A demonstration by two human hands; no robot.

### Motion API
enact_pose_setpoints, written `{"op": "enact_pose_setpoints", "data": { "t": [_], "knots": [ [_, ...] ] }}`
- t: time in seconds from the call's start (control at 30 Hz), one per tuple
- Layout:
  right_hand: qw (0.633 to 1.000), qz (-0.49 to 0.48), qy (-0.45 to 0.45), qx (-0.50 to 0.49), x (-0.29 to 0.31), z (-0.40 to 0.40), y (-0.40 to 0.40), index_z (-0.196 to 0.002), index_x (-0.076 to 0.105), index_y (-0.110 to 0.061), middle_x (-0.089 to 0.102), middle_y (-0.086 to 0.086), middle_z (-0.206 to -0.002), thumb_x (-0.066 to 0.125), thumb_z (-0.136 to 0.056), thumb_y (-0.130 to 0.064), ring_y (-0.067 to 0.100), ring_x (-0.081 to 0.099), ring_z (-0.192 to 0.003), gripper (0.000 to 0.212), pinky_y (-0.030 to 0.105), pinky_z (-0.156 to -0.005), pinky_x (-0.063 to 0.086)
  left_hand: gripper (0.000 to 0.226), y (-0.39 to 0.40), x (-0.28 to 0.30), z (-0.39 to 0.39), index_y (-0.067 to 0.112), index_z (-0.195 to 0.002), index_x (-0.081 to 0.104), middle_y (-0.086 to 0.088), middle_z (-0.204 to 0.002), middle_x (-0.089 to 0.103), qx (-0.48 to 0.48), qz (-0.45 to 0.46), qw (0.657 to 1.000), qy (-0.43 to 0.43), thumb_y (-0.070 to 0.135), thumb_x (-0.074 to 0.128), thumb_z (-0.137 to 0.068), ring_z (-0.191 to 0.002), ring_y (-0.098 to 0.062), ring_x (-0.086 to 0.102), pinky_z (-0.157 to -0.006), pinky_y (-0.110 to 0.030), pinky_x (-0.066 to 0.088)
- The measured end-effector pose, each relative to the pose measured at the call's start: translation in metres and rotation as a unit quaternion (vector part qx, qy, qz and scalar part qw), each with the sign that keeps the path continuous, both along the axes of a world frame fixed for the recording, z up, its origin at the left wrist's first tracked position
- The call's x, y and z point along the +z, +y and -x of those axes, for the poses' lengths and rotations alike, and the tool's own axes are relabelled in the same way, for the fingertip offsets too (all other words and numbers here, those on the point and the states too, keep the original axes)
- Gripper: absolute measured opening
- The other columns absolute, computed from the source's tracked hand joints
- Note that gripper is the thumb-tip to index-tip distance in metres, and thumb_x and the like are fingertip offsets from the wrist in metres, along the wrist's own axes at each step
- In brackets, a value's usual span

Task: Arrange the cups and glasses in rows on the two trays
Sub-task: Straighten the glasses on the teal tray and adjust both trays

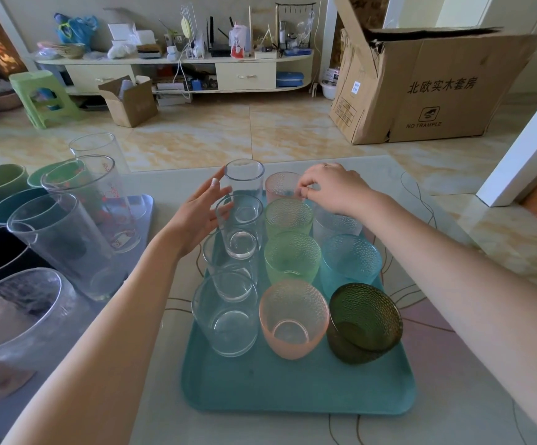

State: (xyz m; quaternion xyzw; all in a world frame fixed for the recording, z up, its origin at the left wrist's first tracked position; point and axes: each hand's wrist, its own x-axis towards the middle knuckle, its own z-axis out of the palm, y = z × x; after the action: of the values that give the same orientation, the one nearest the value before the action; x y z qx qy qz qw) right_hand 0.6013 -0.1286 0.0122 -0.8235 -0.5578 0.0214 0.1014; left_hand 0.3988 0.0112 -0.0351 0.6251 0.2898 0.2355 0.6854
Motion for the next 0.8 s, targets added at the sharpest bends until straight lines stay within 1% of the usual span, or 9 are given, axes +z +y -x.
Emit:
{"op": "enact_pose_setpoints", "data": {
  "t": [0.1, 0.17, 0.27, 0.37, 0.5, 0.63, 0.7, 0.77, 0.8],
  "knots": [
    [1.000, -0.010, 0.010, 0.002, -0.004, -0.002, 0.001, -0.093, 0.062, -0.040, 0.060, -0.009, -0.122, 0.043, -0.096, -0.039, 0.021, 0.048, -0.117, 0.019, 0.038, -0.083, 0.038, 0.040, -0.003, 0.001, 0.000, 0.041, -0.141, 0.035, -0.002, -0.146, 0.040, 0.002, 0.005, 1.000, -0.002, 0.039, 0.031, -0.101, -0.122, -0.023, 0.051, -0.104, -0.037, 0.040],
    [0.993, -0.080, 0.088, -0.013, -0.005, -0.006, -0.003, -0.108, 0.061, -0.038, 0.056, -0.010, -0.130, 0.041, -0.097, -0.036, 0.019, 0.054, -0.111, 0.023, 0.034, -0.084, 0.044, 0.040, -0.002, 0.001, 0.001, 0.041, -0.141, 0.035, -0.002, -0.148, 0.039, 0.000, 0.009, 1.000, -0.007, 0.040, 0.031, -0.101, -0.124, -0.024, 0.050, -0.107, -0.039, 0.039],
    [0.949, -0.207, 0.220, -0.086, -0.007, -0.012, -0.017, -0.133, 0.048, -0.026, 0.045, -0.003, -0.145, 0.035, -0.100, -0.034, 0.020, 0.044, -0.130, 0.036, 0.030, -0.101, 0.035, 0.043, -0.003, -0.004, 0.002, 0.040, -0.144, 0.029, -0.004, -0.152, 0.033, -0.005, 0.017, 1.000, -0.013, 0.041, 0.027, -0.101, -0.131, -0.028, 0.044, -0.110, -0.043, 0.036],
    [0.937, -0.162, 0.282, -0.129, -0.019, -0.018, -0.027, -0.145, 0.032, -0.016, 0.032, 0.003, -0.153, 0.033, -0.102, -0.032, 0.020, 0.030, -0.140, 0.046, 0.030, -0.110, 0.025, 0.045, -0.010, -0.008, 0.000, 0.035, -0.146, 0.025, -0.006, -0.153, 0.030, 0.002, 0.031, 0.999, -0.029, 0.039, 0.024, -0.102, -0.136, -0.028, 0.038, -0.112, -0.047, 0.033],
    [0.915, -0.169, 0.341, -0.135, -0.029, -0.014, -0.028, -0.146, 0.029, -0.018, 0.028, 0.005, -0.154, 0.032, -0.102, -0.035, 0.021, 0.028, -0.141, 0.047, 0.032, -0.112, 0.024, 0.046, -0.017, -0.007, 0.001, 0.029, -0.146, 0.028, -0.009, -0.149, 0.036, 0.021, 0.042, 0.998, -0.032, 0.039, 0.024, -0.102, -0.134, -0.028, 0.041, -0.111, -0.049, 0.035],
    [0.877, -0.226, 0.397, -0.151, -0.020, -0.009, -0.040, -0.149, 0.022, -0.019, 0.023, 0.000, -0.156, 0.026, -0.102, -0.039, 0.017, 0.024, -0.142, 0.051, 0.030, -0.112, 0.021, 0.044, -0.032, -0.007, 0.007, 0.019, -0.144, 0.035, 0.001, -0.135, 0.050, 0.111, -0.022, 0.993, 0.012, 0.033, 0.029, -0.103, -0.119, -0.017, 0.051, -0.089, -0.017, 0.050],
    [0.855, -0.268, 0.382, -0.225, -0.025, -0.003, -0.062, -0.142, 0.034, -0.020, 0.037, 0.003, -0.149, 0.026, -0.102, -0.040, 0.021, 0.038, -0.133, 0.046, 0.033, -0.105, 0.030, 0.039, -0.035, -0.022, 0.022, 0.019, -0.140, 0.041, -0.004, -0.133, 0.054, 0.166, -0.020, 0.986, -0.001, 0.022, 0.040, -0.101, -0.120, -0.018, 0.054, -0.098, -0.025, 0.048],
    [0.856, -0.266, 0.327, -0.298, -0.038, 0.009, -0.095, -0.124, 0.047, -0.014, 0.057, 0.007, -0.124, 0.031, -0.100, -0.038, 0.023, 0.055, -0.100, 0.038, 0.030, -0.078, 0.042, 0.045, -0.042, -0.040, 0.041, 0.023, -0.138, 0.045, -0.006, -0.135, 0.055, 0.179, 0.009, 0.984, -0.008, 0.005, 0.047, -0.096, -0.122, -0.020, 0.054, -0.108, -0.041, 0.041],
    [0.873, -0.239, 0.294, -0.308, -0.044, 0.016, -0.111, -0.117, 0.048, -0.011, 0.061, 0.007, -0.108, 0.035, -0.100, -0.036, 0.021, 0.055, -0.083, 0.033, 0.027, -0.064, 0.039, 0.052, -0.048, -0.046, 0.048, 0.023, -0.139, 0.044, -0.005, -0.137, 0.053, 0.181, 0.024, 0.983, -0.008, -0.004, 0.045, -0.094, -0.123, -0.021, 0.054, -0.107, -0.043, 0.040]
  ]
}}
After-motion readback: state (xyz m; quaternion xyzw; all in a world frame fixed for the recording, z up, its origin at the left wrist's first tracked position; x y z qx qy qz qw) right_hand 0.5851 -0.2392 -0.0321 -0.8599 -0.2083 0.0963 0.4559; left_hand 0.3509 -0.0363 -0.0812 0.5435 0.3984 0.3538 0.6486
